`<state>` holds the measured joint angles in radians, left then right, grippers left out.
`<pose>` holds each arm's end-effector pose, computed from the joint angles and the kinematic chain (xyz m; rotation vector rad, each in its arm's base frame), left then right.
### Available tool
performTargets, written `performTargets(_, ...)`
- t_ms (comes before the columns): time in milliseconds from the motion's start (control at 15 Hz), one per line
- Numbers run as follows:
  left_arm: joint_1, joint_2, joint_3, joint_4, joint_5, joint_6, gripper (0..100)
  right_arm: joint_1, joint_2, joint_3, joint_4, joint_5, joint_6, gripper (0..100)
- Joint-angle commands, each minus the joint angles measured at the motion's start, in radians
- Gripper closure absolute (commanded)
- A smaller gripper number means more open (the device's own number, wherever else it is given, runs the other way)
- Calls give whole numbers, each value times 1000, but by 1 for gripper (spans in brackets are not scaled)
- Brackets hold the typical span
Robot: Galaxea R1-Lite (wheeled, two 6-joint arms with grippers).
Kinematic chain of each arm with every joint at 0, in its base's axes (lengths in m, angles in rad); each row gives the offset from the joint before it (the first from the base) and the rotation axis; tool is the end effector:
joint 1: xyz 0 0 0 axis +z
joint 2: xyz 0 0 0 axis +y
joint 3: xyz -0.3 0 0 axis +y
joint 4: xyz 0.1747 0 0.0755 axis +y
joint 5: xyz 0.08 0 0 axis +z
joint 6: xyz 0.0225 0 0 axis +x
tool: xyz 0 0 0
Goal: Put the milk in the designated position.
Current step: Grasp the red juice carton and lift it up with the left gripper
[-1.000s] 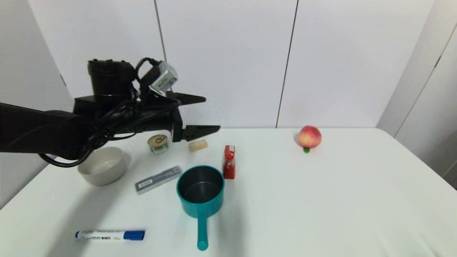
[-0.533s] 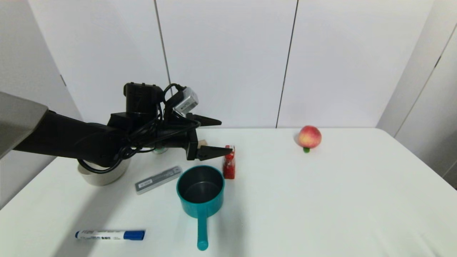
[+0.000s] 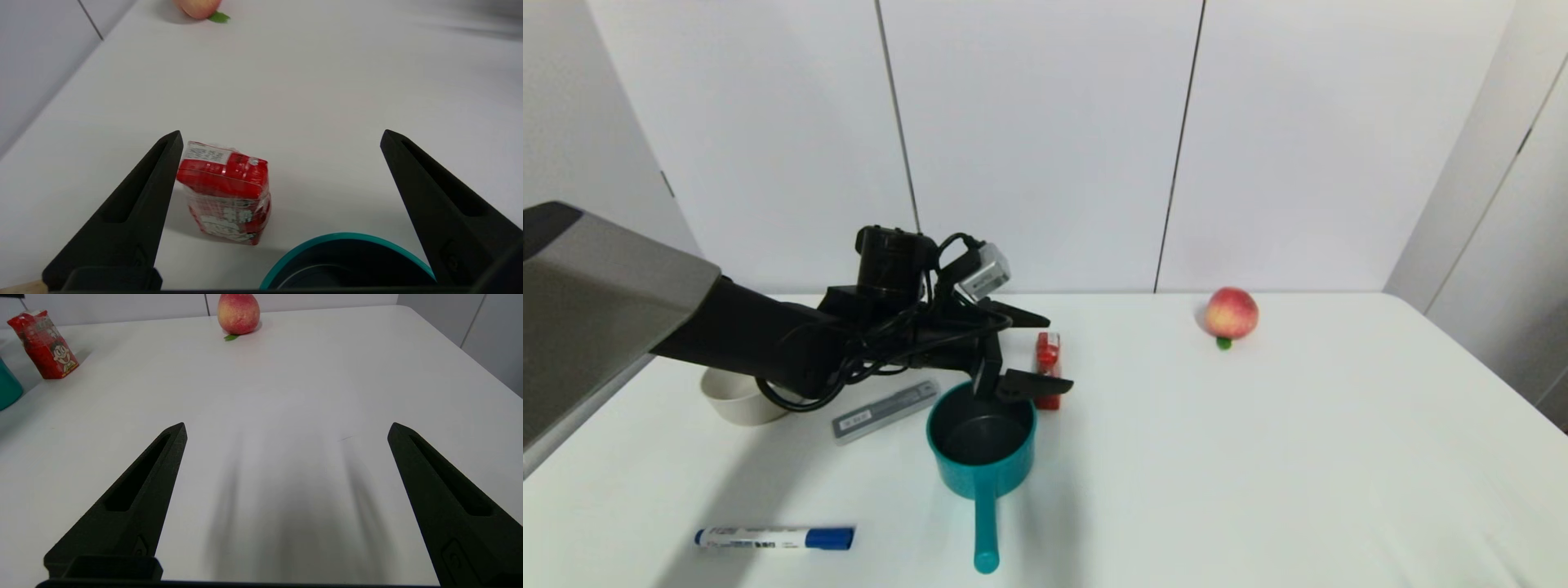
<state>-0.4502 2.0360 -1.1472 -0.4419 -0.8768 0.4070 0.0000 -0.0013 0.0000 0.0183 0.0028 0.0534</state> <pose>0.3422 -0.1846 0.1393 0.2378 0.1974 -1.3749 -0.0229 0.0001 0.0736 0.0534 0.0171 0.0023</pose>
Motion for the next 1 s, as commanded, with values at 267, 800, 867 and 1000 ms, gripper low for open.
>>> performTargets(267, -22, 67, -85, 11, 44, -2, 0, 0, 1, 0, 0, 0, 0, 0)
performTargets(800, -15, 99, -132, 101, 79, 3, 0, 0, 1, 0, 0, 0, 0, 0)
performTargets(867, -15, 104, -134, 106, 94, 3, 0, 0, 1, 0, 0, 0, 0, 0)
performTargets(1000, -13, 109, -135, 109, 101, 3, 0, 0, 1, 0, 0, 0, 0, 0)
